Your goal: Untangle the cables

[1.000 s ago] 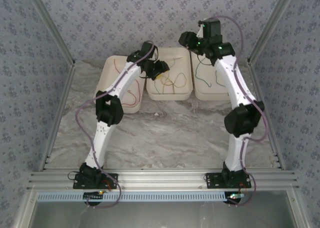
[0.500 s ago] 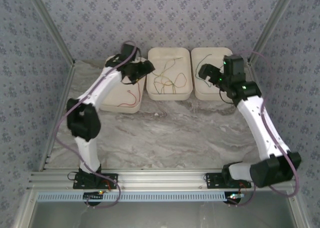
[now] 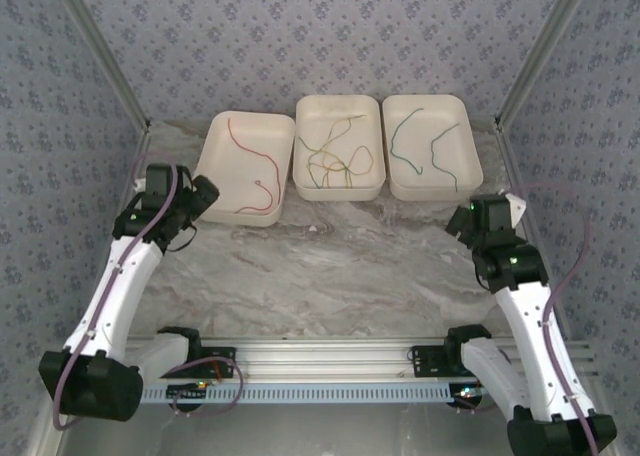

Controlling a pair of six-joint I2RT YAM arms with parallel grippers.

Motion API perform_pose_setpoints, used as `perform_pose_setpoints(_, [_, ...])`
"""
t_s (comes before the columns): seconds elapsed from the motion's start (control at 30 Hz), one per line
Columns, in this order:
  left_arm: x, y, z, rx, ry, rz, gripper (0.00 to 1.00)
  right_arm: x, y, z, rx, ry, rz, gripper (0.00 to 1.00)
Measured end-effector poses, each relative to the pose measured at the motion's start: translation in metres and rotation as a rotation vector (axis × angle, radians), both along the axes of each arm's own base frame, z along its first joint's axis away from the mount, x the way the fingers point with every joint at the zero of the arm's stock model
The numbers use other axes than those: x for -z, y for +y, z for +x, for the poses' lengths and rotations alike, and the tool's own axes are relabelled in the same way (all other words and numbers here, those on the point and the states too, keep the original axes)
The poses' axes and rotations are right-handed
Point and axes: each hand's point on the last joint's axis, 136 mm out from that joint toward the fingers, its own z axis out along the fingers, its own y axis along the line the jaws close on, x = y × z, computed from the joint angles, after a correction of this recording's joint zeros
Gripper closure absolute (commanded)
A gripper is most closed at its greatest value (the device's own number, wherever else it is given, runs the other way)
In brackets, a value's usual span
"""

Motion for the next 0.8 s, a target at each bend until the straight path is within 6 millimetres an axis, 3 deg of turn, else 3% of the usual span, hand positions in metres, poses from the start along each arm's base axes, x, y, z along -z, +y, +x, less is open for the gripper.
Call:
perform_pose_setpoints(0.07, [0.01, 0.016, -0.012, -0.048, 0.064, 0.073, 0.01, 0.027, -0.013, -0.01, 0.056, 0.034, 0.002, 0.01])
perform_pose_setpoints(0.2, [0.034, 0.036, -0.028, -0.056, 0.143, 0.169, 0.01, 0.058, -0.031, -0.01, 0.133, 0.029, 0.029, 0.01])
perform_pose_setpoints(0.4, [0.064, 0.059, -0.048, -0.01, 0.078, 0.331, 0.01, 0.103, -0.036, -0.002, 0.073, -0.01, -0.05, 0.01])
perform_pose_setpoints(0.6, [0.094, 0.059, -0.026, 0.114, -0.028, 0.481, 0.01, 0.119, -0.027, 0.022, -0.045, -0.135, -0.144, 0.01])
perform_pose_setpoints(0.8, [0.127, 0.056, 0.011, 0.196, -0.04, 0.562, 0.01, 0.131, -0.013, 0.056, -0.143, -0.146, -0.193, 0.01])
